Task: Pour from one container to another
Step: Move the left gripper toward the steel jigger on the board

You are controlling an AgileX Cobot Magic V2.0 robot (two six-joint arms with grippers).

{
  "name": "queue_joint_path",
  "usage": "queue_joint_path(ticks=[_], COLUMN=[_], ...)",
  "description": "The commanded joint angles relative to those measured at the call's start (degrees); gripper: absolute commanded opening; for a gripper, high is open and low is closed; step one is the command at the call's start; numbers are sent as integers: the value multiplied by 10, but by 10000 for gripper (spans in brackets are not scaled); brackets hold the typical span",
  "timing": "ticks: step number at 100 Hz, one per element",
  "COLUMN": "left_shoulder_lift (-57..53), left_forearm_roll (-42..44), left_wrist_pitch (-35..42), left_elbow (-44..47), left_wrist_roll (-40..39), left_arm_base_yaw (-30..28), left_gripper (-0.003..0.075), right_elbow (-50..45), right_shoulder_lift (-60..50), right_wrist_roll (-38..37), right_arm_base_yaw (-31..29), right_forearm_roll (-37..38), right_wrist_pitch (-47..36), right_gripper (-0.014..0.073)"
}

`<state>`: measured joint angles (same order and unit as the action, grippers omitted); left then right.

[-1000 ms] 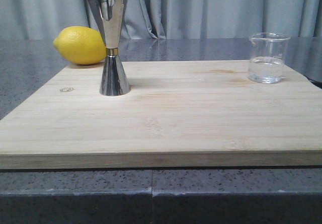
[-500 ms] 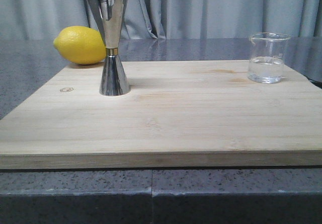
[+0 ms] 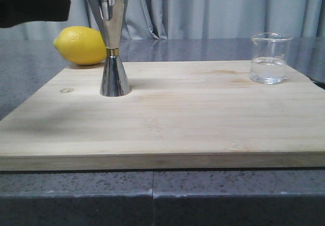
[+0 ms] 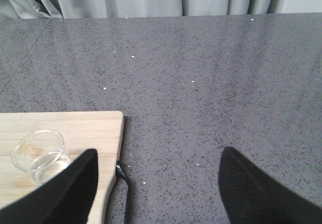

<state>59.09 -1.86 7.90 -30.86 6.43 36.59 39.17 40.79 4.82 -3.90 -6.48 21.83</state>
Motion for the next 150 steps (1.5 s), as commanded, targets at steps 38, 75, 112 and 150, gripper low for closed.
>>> queue_joint_path(ticks=[38,75,112,150], left_shoulder_lift=[-9,2,83,158], left_forearm_roll=[19,81,125,347], left_wrist_pitch=[209,325,378,536], left_elbow=[109,139,139,139], left_wrist_roll=[-95,-153,-185,-351], left_arm_base_yaw=[58,56,40,-104], left_gripper=[618,618,618,618], right_elbow=[7,7,7,7], right_shoulder_lift=[3,32,35,35], right_wrist_roll=[7,7,7,7], right_arm_base_yaw=[-3,-3,-3,-3], right_forearm_roll=[17,17,17,17], right_wrist_pitch=[-56,-59,-61,-61], right_gripper=[439,439,439,439])
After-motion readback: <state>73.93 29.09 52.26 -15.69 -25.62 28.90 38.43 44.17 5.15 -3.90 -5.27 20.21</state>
